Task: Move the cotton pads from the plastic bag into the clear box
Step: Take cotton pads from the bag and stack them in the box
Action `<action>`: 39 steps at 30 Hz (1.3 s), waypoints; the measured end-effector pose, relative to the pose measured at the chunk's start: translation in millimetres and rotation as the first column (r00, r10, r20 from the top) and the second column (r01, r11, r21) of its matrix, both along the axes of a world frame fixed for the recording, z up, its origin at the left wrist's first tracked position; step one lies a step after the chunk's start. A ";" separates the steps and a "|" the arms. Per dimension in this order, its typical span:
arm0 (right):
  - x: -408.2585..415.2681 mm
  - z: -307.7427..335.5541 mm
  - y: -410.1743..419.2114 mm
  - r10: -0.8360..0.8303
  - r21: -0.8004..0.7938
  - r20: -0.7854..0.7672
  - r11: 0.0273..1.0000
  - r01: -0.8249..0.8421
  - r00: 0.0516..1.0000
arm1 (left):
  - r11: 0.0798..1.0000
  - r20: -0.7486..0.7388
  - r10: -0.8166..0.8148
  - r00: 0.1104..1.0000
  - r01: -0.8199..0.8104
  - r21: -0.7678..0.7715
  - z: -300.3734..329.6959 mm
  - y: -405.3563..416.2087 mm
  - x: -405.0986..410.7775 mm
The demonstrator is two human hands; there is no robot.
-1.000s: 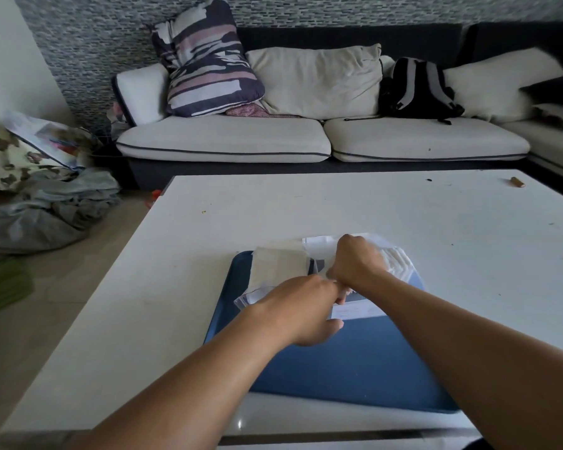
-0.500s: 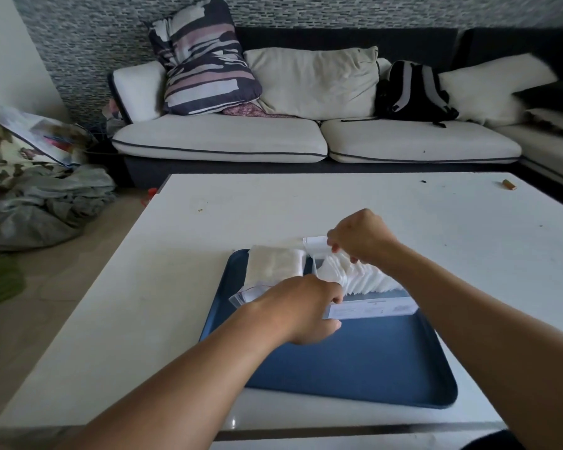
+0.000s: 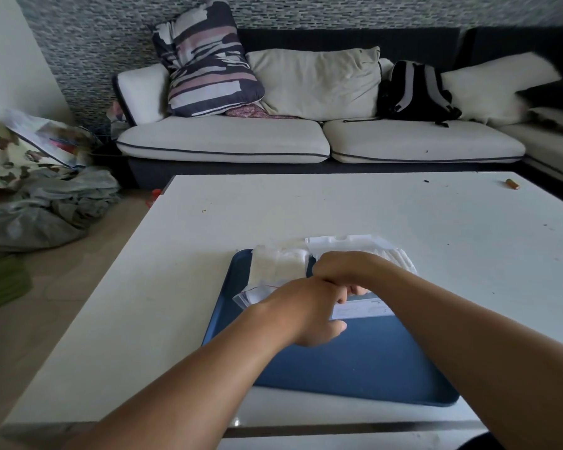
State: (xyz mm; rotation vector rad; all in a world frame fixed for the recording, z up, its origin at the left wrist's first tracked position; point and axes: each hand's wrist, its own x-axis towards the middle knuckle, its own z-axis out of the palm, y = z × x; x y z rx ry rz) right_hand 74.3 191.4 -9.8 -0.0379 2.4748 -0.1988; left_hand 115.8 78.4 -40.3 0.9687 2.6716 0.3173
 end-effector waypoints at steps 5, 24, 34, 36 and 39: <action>-0.9 -5.1 -2.0 0.106 0.135 -0.064 0.986 -0.096 0.992 | 0.998 0.014 -0.041 0.999 0.041 -0.038 -1.9 0.5 1.5; 5.2 -11.1 16.1 -0.130 -0.029 -0.014 0.991 0.130 0.991 | 0.999 0.008 -0.048 0.999 0.048 0.008 10.0 -7.4 7.9; 3.0 15.2 43.6 -0.494 -0.518 -0.316 0.805 0.289 0.810 | 0.887 -0.221 0.374 0.901 -0.417 -0.198 24.8 -94.0 -17.1; 18.3 29.2 34.8 -0.535 -0.684 -0.303 0.698 0.210 0.789 | 0.849 -0.196 0.460 0.866 -0.494 -0.187 13.6 -96.5 -22.8; 51.4 38.6 -3.6 -0.249 -0.803 -0.067 0.588 0.095 0.966 | 0.839 -0.169 0.531 0.830 -0.543 -0.031 8.1 -94.2 -30.0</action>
